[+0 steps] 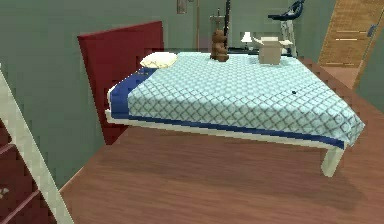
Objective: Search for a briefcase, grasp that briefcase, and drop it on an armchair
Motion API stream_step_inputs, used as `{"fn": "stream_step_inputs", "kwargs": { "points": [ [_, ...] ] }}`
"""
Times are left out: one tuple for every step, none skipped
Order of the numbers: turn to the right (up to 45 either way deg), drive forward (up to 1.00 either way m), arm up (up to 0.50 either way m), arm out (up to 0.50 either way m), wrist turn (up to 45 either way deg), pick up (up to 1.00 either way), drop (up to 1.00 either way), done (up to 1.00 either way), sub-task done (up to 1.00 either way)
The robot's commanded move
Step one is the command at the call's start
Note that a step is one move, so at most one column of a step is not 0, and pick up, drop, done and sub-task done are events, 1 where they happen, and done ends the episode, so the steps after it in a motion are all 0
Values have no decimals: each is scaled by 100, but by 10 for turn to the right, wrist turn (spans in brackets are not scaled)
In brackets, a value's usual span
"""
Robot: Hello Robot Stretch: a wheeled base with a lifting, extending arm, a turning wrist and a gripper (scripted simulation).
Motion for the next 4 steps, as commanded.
{"fn": "stream_step_inputs", "kwargs": {
  "points": [
    [0,0,0,0,30,0,0,0,0],
    [0,0,-36,0,0,0,0,0,0],
    [0,0,-32,0,0,0,0,0,0],
    [0,0,0,0,0,0,100,0,0]
  ]
}}
